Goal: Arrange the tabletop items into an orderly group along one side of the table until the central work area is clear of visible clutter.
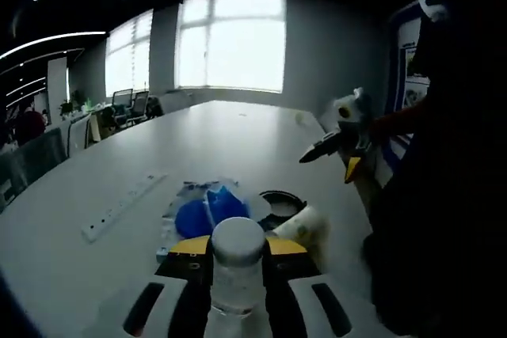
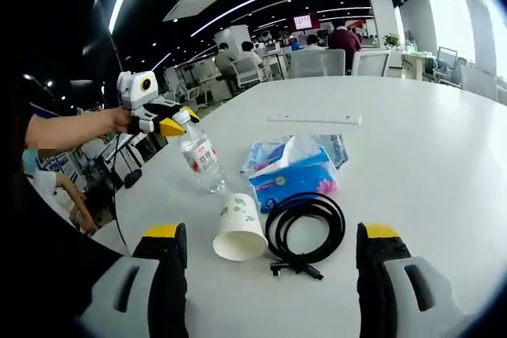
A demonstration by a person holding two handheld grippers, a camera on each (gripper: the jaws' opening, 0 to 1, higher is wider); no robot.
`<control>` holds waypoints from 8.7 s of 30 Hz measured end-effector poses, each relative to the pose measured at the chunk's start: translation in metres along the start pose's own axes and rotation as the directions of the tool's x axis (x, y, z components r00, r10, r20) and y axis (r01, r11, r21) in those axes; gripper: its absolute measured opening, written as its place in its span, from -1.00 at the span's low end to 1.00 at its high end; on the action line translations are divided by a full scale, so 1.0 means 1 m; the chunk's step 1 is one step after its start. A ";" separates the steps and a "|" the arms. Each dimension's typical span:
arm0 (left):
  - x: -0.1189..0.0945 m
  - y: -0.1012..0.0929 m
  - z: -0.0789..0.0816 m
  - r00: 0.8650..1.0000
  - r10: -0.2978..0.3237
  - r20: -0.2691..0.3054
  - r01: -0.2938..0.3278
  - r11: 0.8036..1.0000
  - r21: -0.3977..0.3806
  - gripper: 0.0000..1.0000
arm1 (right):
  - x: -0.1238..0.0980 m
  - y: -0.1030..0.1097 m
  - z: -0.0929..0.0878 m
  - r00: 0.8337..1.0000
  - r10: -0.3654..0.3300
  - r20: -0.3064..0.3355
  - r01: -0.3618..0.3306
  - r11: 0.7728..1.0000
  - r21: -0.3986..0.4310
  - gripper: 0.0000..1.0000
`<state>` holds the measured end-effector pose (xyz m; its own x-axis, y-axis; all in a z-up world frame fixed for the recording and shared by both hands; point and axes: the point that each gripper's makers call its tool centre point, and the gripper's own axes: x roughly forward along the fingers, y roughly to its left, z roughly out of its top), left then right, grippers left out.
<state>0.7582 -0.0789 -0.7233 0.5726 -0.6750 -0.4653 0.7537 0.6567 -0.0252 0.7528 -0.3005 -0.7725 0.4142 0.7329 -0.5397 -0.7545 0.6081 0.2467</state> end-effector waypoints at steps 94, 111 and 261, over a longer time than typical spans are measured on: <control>-0.037 0.109 -0.017 0.986 0.018 -0.168 -0.018 1.000 0.004 -0.57 | 0.007 -0.031 0.002 0.997 -0.072 0.014 0.072 0.997 0.036 0.66; -0.045 0.127 -0.015 0.990 0.109 -0.090 -0.116 0.990 -0.077 -0.37 | 0.015 -0.018 -0.004 1.000 -0.017 -0.012 0.017 1.000 -0.016 0.72; -0.136 -0.041 -0.053 0.830 0.557 -0.023 -0.543 0.799 -0.257 0.85 | 0.171 0.082 0.118 0.960 0.145 -0.240 -0.166 0.984 -0.069 -1.00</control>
<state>0.6324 0.0039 -0.7061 0.8879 -0.1870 -0.4204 0.2086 0.9780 0.0054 0.8216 -0.0891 -0.7495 0.1659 0.7182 -0.6758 -0.8458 0.4560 0.2769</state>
